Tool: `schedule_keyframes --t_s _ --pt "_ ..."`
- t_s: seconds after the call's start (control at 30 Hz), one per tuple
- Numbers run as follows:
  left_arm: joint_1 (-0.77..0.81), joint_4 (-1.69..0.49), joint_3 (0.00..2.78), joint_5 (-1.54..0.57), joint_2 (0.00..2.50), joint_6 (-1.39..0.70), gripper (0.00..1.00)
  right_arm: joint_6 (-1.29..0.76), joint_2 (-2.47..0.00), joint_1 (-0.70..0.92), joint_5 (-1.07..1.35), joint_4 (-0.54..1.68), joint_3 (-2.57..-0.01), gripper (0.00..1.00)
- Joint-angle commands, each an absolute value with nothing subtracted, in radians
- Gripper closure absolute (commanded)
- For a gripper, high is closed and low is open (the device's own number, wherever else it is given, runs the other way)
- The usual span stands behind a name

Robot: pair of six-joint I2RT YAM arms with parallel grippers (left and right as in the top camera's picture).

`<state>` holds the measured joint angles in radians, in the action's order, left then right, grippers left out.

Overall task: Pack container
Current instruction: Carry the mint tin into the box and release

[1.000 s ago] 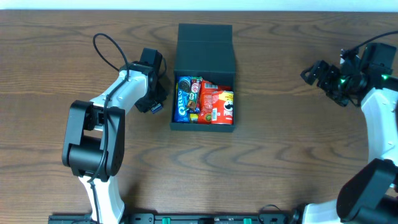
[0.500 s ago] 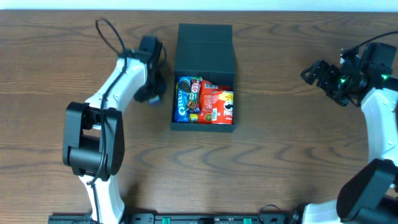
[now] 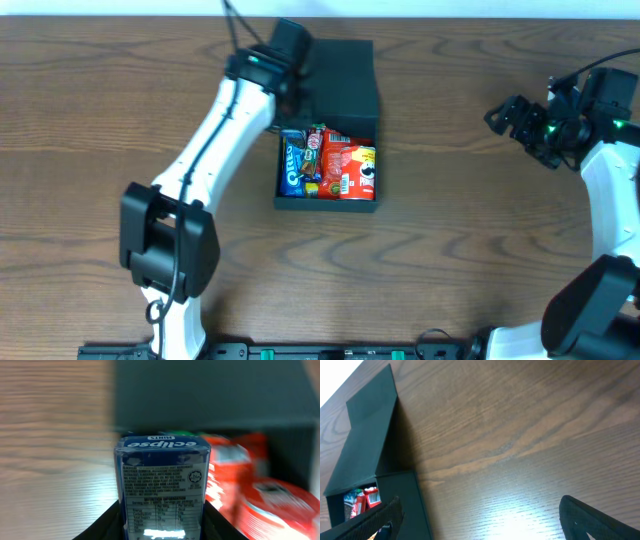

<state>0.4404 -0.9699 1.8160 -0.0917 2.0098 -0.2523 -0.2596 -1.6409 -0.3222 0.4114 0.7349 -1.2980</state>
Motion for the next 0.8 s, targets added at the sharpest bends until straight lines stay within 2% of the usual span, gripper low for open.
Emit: schedule_keyframes --t_s 0.0,0.23,0.7,0.73,0.77 --pt "0.483 -0.978 1.820 -0.132 1.991 -0.198 0.94 -0.253 -1.628 -0.328 0.419 0.721 -1.314 0.01" --pt "0.519 -1.021 1.801 -0.188 1.991 -0.266 0.94 -0.253 -1.628 -0.328 0.419 0.683 -1.314 0.01" --pt "0.578 -0.921 1.658 -0.207 1.991 -0.323 0.94 -0.227 -1.628 -0.328 0.419 0.701 -1.314 0.01" --pt "0.578 -0.919 1.658 -0.207 1.991 -0.323 0.82 -0.227 -1.628 -0.328 0.419 0.703 -1.314 0.01" --pt "0.578 -0.919 1.658 -0.207 1.991 -0.323 0.55 -0.227 -1.628 -0.328 0.419 0.705 -1.314 0.01"
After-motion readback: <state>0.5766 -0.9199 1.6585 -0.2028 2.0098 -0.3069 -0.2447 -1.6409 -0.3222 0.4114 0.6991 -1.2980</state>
